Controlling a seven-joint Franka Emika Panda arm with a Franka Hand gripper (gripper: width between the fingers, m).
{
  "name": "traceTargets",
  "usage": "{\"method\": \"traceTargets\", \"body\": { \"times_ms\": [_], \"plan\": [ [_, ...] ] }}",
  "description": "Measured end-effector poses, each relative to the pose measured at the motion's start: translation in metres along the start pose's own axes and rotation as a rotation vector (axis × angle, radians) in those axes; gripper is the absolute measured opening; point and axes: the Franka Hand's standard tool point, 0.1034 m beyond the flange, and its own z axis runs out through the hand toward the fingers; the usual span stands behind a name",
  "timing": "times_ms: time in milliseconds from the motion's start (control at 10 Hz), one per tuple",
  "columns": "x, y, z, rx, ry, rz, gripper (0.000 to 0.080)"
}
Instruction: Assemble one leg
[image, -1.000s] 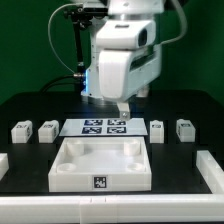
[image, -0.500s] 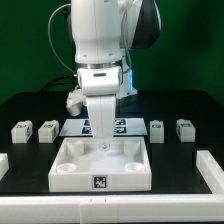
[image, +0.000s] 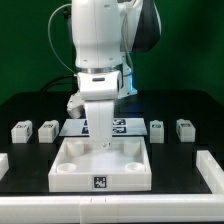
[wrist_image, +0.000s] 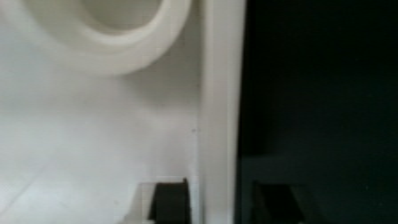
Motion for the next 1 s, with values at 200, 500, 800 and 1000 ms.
{"method": "traceTargets", "body": {
  "times_ms": [200, 500, 800, 1000],
  "plan": [
    [0.000, 0.001, 0.000, -0.003, 0.000, 0.001, 0.0057],
    [0.000, 0.001, 0.000, -0.003, 0.000, 0.001, 0.0057],
    [0.009, 0.010, 0.000, -0.012, 0.006, 0.007, 0.0057],
    [0.040, 0.028, 0.000, -0.030, 0.031, 0.019, 0.0058]
  ]
}}
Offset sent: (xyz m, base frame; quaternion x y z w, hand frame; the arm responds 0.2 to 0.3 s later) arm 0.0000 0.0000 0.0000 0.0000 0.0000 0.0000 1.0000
